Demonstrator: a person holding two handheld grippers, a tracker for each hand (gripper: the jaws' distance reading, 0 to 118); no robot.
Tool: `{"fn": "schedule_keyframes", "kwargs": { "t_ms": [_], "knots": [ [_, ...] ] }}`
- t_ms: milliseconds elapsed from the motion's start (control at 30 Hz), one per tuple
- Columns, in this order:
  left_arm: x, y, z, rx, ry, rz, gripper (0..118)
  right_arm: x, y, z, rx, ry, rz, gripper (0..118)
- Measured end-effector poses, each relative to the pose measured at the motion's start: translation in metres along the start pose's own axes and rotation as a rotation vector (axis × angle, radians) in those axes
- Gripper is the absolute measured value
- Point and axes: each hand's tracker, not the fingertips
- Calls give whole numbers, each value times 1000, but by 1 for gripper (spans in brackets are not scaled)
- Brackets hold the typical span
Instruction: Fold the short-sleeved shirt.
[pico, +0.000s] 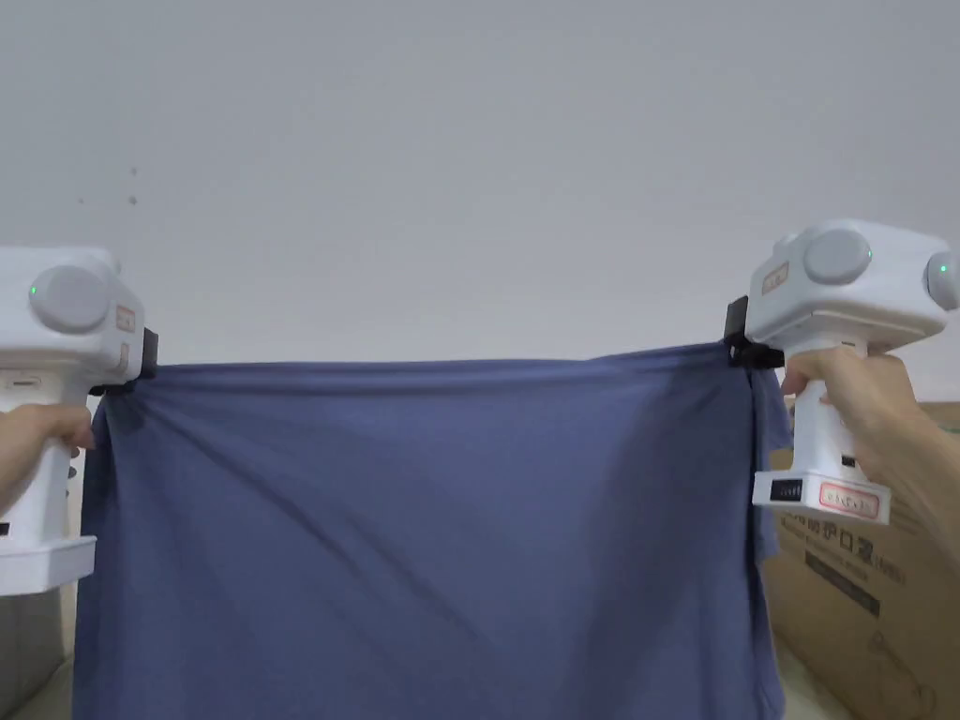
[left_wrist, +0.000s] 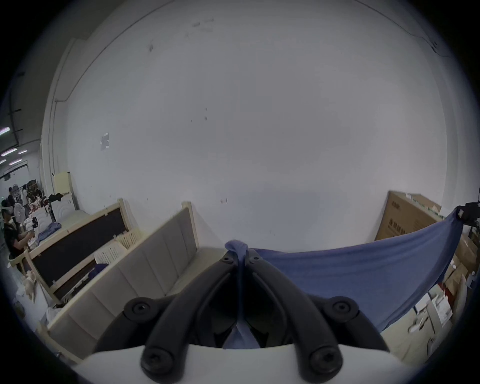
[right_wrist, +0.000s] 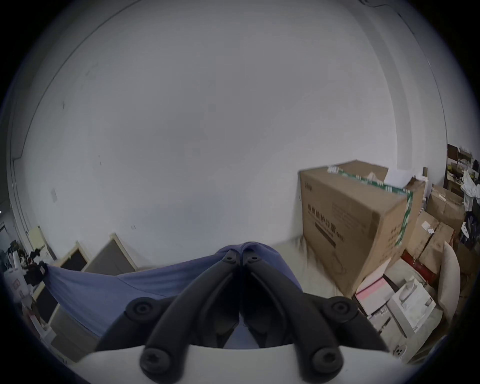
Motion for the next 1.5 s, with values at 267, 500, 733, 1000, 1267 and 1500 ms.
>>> {"fn": "schedule_keyframes", "kwargs": {
  "t_ms": [267, 500, 733, 1000, 1267, 1500],
  "knots": [
    [5, 50, -14, 86, 41, 27, 2, -29, 49, 16, 87, -30, 33, 0],
    [12, -11, -50, 15, 40, 25, 2, -20, -5, -21, -8, -40, 63, 0],
    [27, -166, -137, -234, 78, -51, 2, 6, -149, -114, -275, -66, 99, 0],
    [38, -379, -205, -550, 96, -59, 2, 46, -340, -205, -611, -122, 100, 0],
    [14, -478, -181, -705, 83, 7, 2, 71, -448, -182, -773, -140, 96, 0],
    [-11, -489, -64, -664, 32, -71, 2, 90, -477, -53, -759, -70, 94, 0]
  ]
}}
